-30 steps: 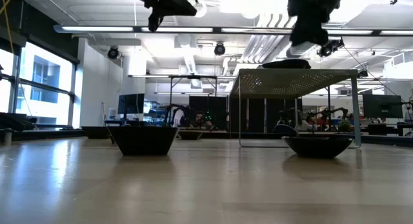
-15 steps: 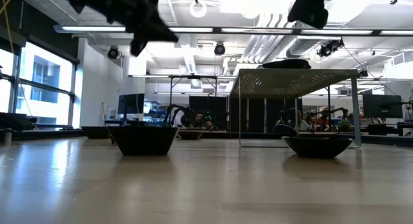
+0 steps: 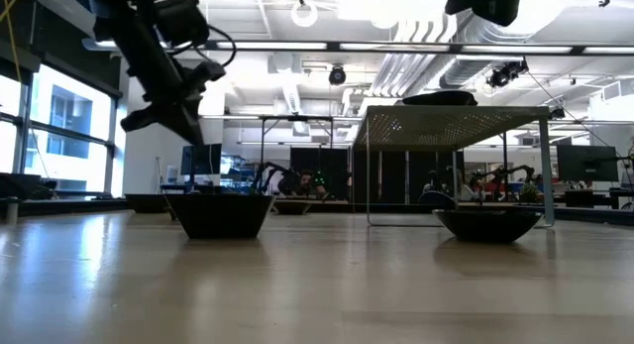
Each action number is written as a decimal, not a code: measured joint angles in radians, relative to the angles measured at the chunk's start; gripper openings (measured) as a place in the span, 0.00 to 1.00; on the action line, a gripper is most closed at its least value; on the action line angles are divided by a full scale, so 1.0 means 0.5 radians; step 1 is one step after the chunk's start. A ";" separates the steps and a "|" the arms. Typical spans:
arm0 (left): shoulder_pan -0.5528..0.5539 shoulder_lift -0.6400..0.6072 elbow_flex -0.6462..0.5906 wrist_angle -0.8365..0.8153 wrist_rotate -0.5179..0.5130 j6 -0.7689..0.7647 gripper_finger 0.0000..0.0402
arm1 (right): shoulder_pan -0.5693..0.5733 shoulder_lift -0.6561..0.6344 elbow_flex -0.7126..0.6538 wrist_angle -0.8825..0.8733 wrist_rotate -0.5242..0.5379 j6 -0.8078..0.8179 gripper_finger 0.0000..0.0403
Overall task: Pick & Place Mini shaped plates
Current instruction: Stack the black square plate on the black square plate on the shelf
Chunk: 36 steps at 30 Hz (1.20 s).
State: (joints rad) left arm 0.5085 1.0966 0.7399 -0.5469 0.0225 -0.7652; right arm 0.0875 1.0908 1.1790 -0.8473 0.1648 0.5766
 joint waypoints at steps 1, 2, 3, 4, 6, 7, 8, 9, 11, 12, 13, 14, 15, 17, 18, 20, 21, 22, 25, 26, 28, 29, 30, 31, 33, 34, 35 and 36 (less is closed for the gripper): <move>0.016 0.001 0.000 -0.021 0.014 0.002 0.03 | 0.005 0.000 0.000 0.000 0.015 0.000 0.00; 0.025 0.012 0.000 -0.029 0.031 0.001 0.05 | 0.011 0.000 0.000 -0.001 0.029 0.000 0.01; 0.032 0.024 0.000 -0.028 0.037 -0.001 0.07 | 0.011 0.000 0.000 0.000 0.045 0.000 0.01; 0.032 0.039 0.000 -0.027 0.038 -0.006 0.10 | 0.011 0.000 0.000 0.000 0.057 0.000 0.01; 0.031 0.086 0.000 -0.015 0.032 -0.006 0.15 | 0.011 0.000 0.000 0.000 0.063 -0.001 0.02; 0.031 0.115 -0.005 0.001 0.034 -0.006 0.17 | 0.010 0.000 0.000 0.000 0.064 -0.006 0.02; 0.030 0.142 -0.024 0.038 0.046 -0.007 0.19 | 0.010 0.000 0.000 0.003 0.065 -0.015 0.02; 0.030 0.167 -0.048 0.076 0.067 -0.018 0.21 | 0.010 0.000 0.000 0.012 0.065 -0.025 0.01; 0.030 0.209 -0.120 0.143 0.116 -0.062 0.24 | 0.010 0.000 0.000 0.029 0.064 -0.033 0.01; 0.030 0.223 -0.160 0.172 0.134 -0.091 0.24 | 0.010 0.000 -0.001 0.030 0.064 -0.034 0.00; 0.030 0.232 -0.199 0.202 0.150 -0.122 0.24 | 0.010 0.000 -0.001 0.038 0.063 -0.043 0.00; 0.030 0.238 -0.240 0.231 0.155 -0.155 0.25 | 0.010 0.000 -0.001 0.052 0.063 -0.050 0.00; 0.030 0.240 -0.281 0.264 0.163 -0.184 0.25 | 0.010 0.000 0.000 0.065 0.063 -0.057 0.01; 0.030 0.241 -0.352 0.316 0.190 -0.224 0.25 | 0.010 0.000 -0.001 0.074 0.059 -0.068 0.01; 0.030 0.241 -0.384 0.352 0.205 -0.243 0.25 | 0.010 0.000 -0.001 0.082 0.057 -0.073 0.02; 0.030 0.241 -0.434 0.417 0.243 -0.261 0.25 | 0.010 0.000 -0.001 0.091 0.055 -0.086 0.02; 0.030 0.241 -0.456 0.434 0.251 -0.262 0.25 | 0.010 0.000 -0.001 0.090 0.056 -0.090 0.02; 0.030 0.242 -0.475 0.442 0.253 -0.268 0.25 | 0.010 0.000 -0.001 0.091 0.056 -0.094 0.02; 0.030 0.242 -0.546 0.487 0.258 -0.311 0.25 | 0.010 0.000 -0.001 0.102 0.056 -0.120 0.02; 0.030 0.242 -0.567 0.506 0.263 -0.315 0.25 | 0.010 0.000 -0.001 0.110 0.056 -0.121 0.02; 0.030 0.241 -0.606 0.581 0.301 -0.322 0.24 | 0.010 0.000 -0.001 0.110 0.056 -0.124 0.02; 0.030 0.241 -0.628 0.640 0.319 -0.323 0.23 | 0.010 0.000 -0.001 0.110 0.056 -0.128 0.01; 0.030 0.241 -0.652 0.705 0.346 -0.337 0.22 | 0.010 0.000 -0.001 0.110 0.056 -0.128 0.01; 0.030 0.241 -0.676 0.767 0.363 -0.363 0.20 | 0.010 0.000 -0.001 0.110 0.056 -0.128 0.01; 0.030 0.241 -0.715 0.853 0.371 -0.401 0.16 | 0.010 0.000 -0.001 0.110 0.056 -0.128 0.00; 0.030 0.241 -0.724 0.872 0.370 -0.415 0.14 | 0.010 0.000 -0.001 0.110 0.055 -0.128 0.00; 0.030 0.241 -0.728 0.883 0.370 -0.418 0.12 | 0.010 0.000 -0.001 0.110 0.056 -0.126 0.01; 0.030 0.241 -0.729 0.886 0.369 -0.418 0.11 | 0.010 0.000 -0.001 0.110 0.056 -0.124 0.01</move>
State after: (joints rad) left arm 0.5236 1.2171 0.3756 -0.1041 0.2072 -0.9742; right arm 0.0925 1.0908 1.1786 -0.7923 0.1928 0.5144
